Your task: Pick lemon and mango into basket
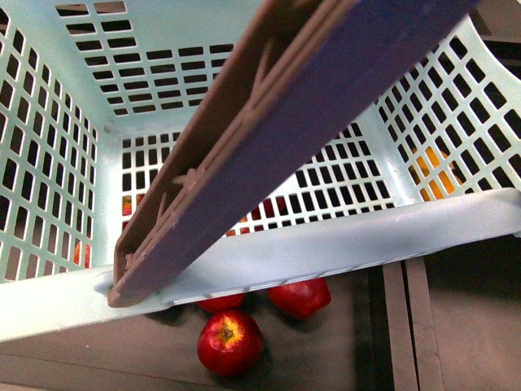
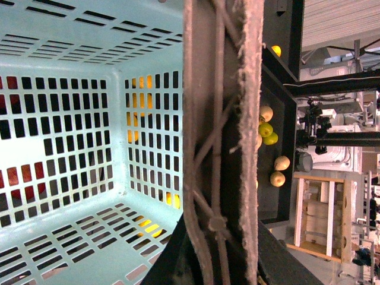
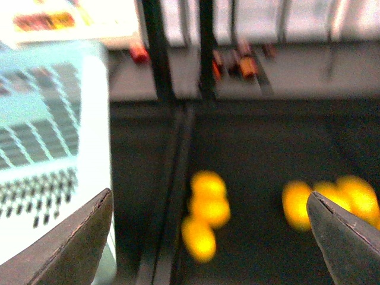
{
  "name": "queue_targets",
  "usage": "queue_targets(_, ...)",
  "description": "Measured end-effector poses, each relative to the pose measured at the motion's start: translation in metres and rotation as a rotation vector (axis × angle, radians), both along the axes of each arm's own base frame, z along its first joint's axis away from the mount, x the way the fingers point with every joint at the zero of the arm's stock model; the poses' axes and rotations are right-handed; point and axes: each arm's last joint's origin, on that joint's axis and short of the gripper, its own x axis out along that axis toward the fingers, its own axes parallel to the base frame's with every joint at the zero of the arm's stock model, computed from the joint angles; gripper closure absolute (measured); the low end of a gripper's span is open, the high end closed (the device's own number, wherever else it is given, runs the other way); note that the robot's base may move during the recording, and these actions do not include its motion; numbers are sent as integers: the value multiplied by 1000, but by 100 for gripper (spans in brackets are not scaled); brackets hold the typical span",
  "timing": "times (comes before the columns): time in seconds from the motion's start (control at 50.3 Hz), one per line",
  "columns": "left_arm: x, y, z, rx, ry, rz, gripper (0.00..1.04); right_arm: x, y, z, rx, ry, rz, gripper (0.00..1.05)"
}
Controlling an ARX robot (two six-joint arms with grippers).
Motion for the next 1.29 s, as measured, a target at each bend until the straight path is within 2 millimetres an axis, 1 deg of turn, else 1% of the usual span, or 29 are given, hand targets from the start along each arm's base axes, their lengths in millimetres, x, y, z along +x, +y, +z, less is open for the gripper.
queue_targets(0.02, 0, 0, 0, 0, 0, 0, 98, 0, -1, 0, 48, 92, -52, 9)
queue_targets(0.04, 0, 0, 0, 0, 0, -1, 98, 0, -1, 1, 58, 117, -70, 9)
queue_targets(0.06, 0, 0, 0, -1, 0, 0, 98, 1, -4, 2, 101, 230, -158, 9)
queue_targets(0.099, 0, 0, 0, -1, 2, 3, 98, 3, -9, 2, 149, 357, -270, 9)
queue_targets(0.139, 0, 0, 0, -1, 1, 3, 98, 5, -13, 1, 192, 449, -352, 9)
queue_targets(0.179, 0, 0, 0, 1, 0, 3, 98, 8, -18, -3, 223, 500, -410, 9)
queue_targets(0.258, 0, 0, 0, -1, 1, 2, 98, 14, -28, -7, 281, 526, -483, 9)
queue_targets(0.318, 0, 0, 0, -2, 3, 4, 98, 24, -43, -5, 320, 501, -533, 9)
queue_targets(0.417, 0, 0, 0, -1, 2, 4, 98, 44, -66, -1, 322, 463, -581, 9)
queue_targets(0.477, 0, 0, 0, -2, 3, 3, 98, 63, -81, -3, 294, 455, -596, 9)
queue_targets(0.537, 0, 0, 0, -2, 2, 4, 98, 87, -95, -9, 254, 457, -591, 9)
queue_targets(0.556, 0, 0, 0, -2, 2, 4, 98, 99, -101, -12, 240, 456, -590, 9)
queue_targets(0.616, 0, 0, 0, -1, 2, 4, 98, 125, -112, -20, 217, 456, -571, 9)
queue_targets(0.636, 0, 0, 0, -2, 2, 4, 98, 138, -117, -26, 211, 463, -556, 9)
queue_targets(0.656, 0, 0, 0, -2, 3, 4, 98, 142, -118, -28, 207, 466, -550, 9)
queue_targets(0.695, 0, 0, 0, -2, 2, 4, 98, 157, -122, -36, 192, 480, -532, 9)
queue_targets(0.715, 0, 0, 0, -2, 3, 4, 98, 169, -125, -44, 185, 502, -516, 9)
queue_targets(0.735, 0, 0, 0, -2, 3, 4, 98, 171, -126, -45, 184, 507, -513, 9)
queue_targets(0.795, 0, 0, 0, -2, 2, 4, 98, 190, -130, -61, 187, 565, -493, 9)
queue_targets(0.854, 0, 0, 0, -2, 2, 4, 98, 205, -133, -73, 185, 606, -479, 9)
queue_targets(0.874, 0, 0, 0, -2, 2, 4, 98, 211, -134, -79, 182, 621, -477, 9)
queue_targets(0.894, 0, 0, 0, -2, 3, 4, 98, 220, -135, -90, 171, 649, -480, 9)
queue_targets(1.013, 0, 0, 0, -2, 2, 5, 98, 262, -142, -117, 154, 705, -453, 9)
queue_targets(1.153, 0, 0, 0, -2, 2, 4, 98, 295, -144, -145, 148, 758, -425, 9)
queue_targets(1.232, 0, 0, 0, -2, 2, 4, 98, 304, -145, -153, 148, 775, -413, 9)
queue_targets(1.292, 0, 0, 0, -2, 2, 4, 98, 315, -147, -162, 147, 790, -408, 9)
